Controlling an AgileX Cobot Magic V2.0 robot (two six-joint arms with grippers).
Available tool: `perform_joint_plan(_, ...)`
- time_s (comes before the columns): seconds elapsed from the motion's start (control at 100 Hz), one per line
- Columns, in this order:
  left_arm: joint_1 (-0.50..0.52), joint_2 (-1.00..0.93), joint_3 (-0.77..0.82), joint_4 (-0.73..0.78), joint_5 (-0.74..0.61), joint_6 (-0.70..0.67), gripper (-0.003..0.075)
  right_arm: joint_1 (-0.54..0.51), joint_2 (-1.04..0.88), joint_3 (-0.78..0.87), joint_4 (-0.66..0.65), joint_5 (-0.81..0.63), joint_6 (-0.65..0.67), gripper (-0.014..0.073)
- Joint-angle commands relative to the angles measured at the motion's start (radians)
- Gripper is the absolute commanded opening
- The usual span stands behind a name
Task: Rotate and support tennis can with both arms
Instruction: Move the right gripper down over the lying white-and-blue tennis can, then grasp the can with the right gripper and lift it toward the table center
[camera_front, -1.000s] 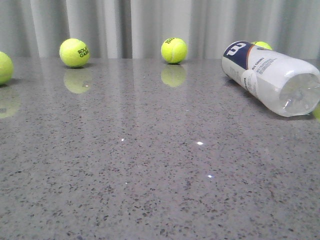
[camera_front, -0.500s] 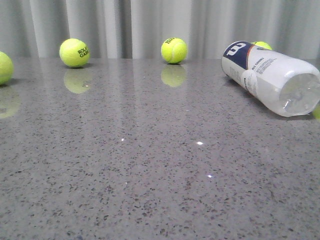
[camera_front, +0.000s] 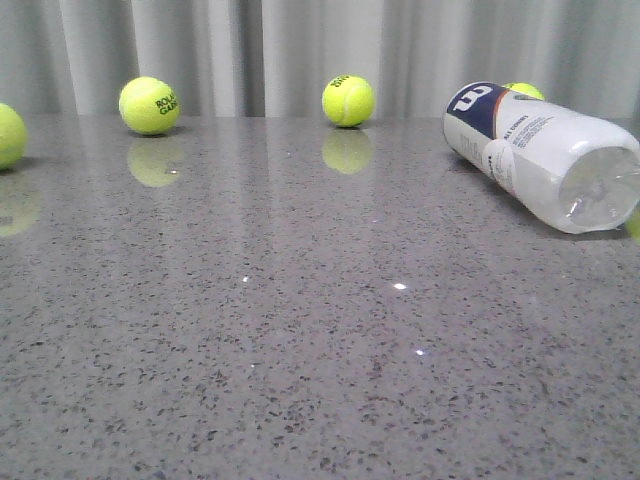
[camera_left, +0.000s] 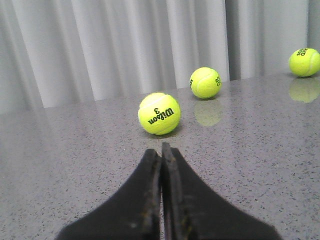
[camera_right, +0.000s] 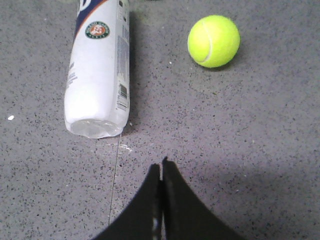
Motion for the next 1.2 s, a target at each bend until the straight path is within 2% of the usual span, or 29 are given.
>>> perform_joint_plan(0.0,0.003,-0.039,0.047,-0.008,-0.082,-0.009,-0.0021,-0.005,0.026,-0.035,0.000,-0.037,-0.008,-0.0044)
perform_joint_plan(0.05,0.003,-0.039,0.047,-0.008,-0.082,-0.009,-0.0021,-0.005,0.035,-0.035,0.000,-0.027,-0.008,0.0003)
perform_joint_plan(0.12,0.003,-0.039,0.047,-0.008,-0.082,-0.009,-0.0021,-0.005,0.048,-0.035,0.000,-0.021,-0.008,0.0114)
perform_joint_plan(0.19,0.003,-0.039,0.047,-0.008,-0.082,-0.009,-0.0021,-0.005,0.050,-0.035,0.000,-0.020,-0.008,0.0270)
perform_joint_plan(0.31,0.003,-0.039,0.047,-0.008,-0.082,-0.009,-0.0021,-0.005,0.050,-0.034,0.000,-0.021,-0.008,0.0594)
perform_joint_plan(0.35,0.003,-0.039,0.047,-0.008,-0.082,-0.009,-0.0021,-0.005,0.050,-0.034,0.000,-0.021,-0.008,0.0663)
perform_joint_plan(0.57,0.003,-0.039,0.047,-0.008,-0.082,-0.009,-0.0021,-0.005,0.052,-0.036,0.030,-0.054,-0.011,0.0642)
perform_joint_plan(0.7,0.003,-0.039,0.047,-0.008,-0.082,-0.009,-0.0021,-0.005,0.111,-0.065,0.085,-0.106,-0.062,0.0642)
perform_joint_plan(0.97,0.003,-0.039,0.047,-0.008,-0.082,-0.009,-0.0021,-0.003,0.372,-0.235,0.240,-0.133,-0.193,0.0642)
perform_joint_plan(1.19,0.003,-0.039,0.047,-0.008,-0.082,-0.009,-0.0021,0.067,0.613,-0.394,0.240,-0.171,-0.230,0.0642)
